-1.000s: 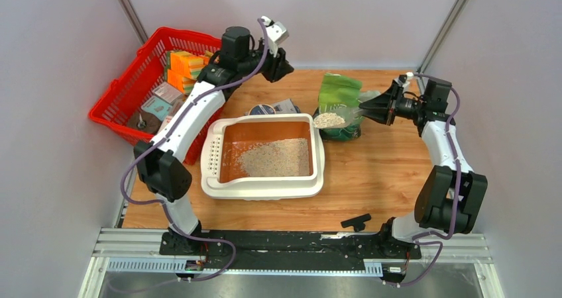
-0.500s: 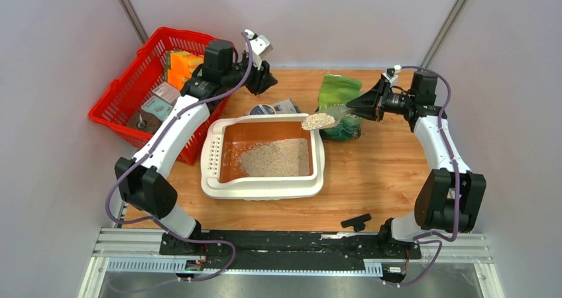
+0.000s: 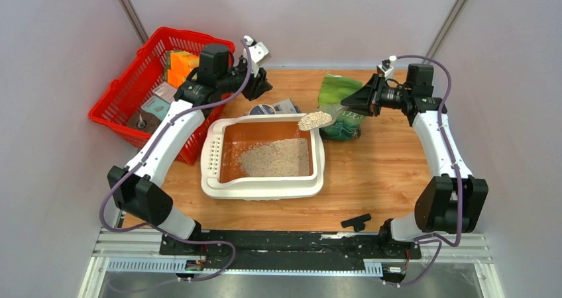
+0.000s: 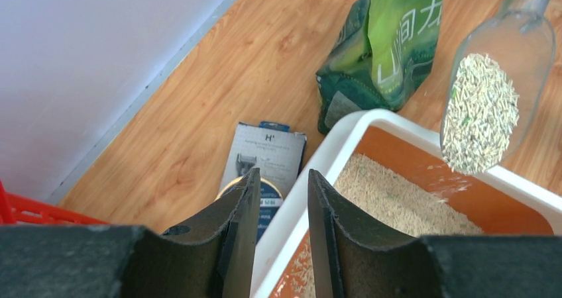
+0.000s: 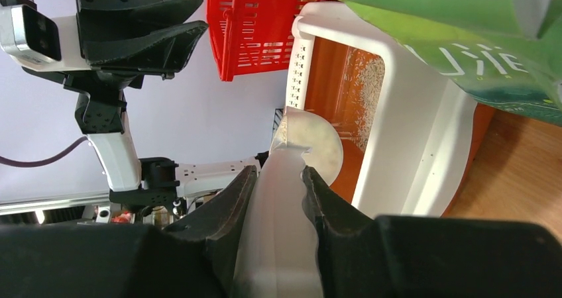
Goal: Fill the litter box with clean litter
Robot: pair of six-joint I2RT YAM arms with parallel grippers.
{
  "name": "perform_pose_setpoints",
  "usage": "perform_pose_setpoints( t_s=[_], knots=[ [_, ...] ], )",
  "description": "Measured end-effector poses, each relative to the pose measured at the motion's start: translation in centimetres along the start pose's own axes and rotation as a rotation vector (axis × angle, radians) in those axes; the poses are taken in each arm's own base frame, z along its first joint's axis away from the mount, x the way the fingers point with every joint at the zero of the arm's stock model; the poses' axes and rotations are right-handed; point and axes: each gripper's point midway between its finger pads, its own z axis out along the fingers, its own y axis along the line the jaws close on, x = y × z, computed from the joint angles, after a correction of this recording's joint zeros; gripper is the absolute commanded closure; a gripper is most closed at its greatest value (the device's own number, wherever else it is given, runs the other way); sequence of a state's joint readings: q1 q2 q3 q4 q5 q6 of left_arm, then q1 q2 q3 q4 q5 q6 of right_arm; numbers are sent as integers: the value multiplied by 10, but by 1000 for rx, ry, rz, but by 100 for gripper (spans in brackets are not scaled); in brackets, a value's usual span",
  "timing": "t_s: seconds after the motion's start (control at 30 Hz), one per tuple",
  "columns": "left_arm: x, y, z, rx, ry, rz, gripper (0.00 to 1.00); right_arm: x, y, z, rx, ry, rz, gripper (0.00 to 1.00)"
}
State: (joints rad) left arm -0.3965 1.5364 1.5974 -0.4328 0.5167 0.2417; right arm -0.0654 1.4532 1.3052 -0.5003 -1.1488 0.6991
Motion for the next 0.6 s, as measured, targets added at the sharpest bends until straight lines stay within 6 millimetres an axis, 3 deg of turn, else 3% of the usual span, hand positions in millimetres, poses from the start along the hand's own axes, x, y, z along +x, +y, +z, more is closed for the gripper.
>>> perform_pose_setpoints(
  t_s=[0.13, 0.4, 0.6],
  knots=[
    [9, -4, -15, -6, 22, 18, 59, 3, 6, 3, 6, 12, -16, 100],
    [6, -3, -46, -54, 23, 32, 59, 17, 40, 17, -21, 74, -138, 100],
    [8, -9, -71, -85, 45, 45, 58, 22, 41, 41, -30, 162, -144, 100]
  ],
)
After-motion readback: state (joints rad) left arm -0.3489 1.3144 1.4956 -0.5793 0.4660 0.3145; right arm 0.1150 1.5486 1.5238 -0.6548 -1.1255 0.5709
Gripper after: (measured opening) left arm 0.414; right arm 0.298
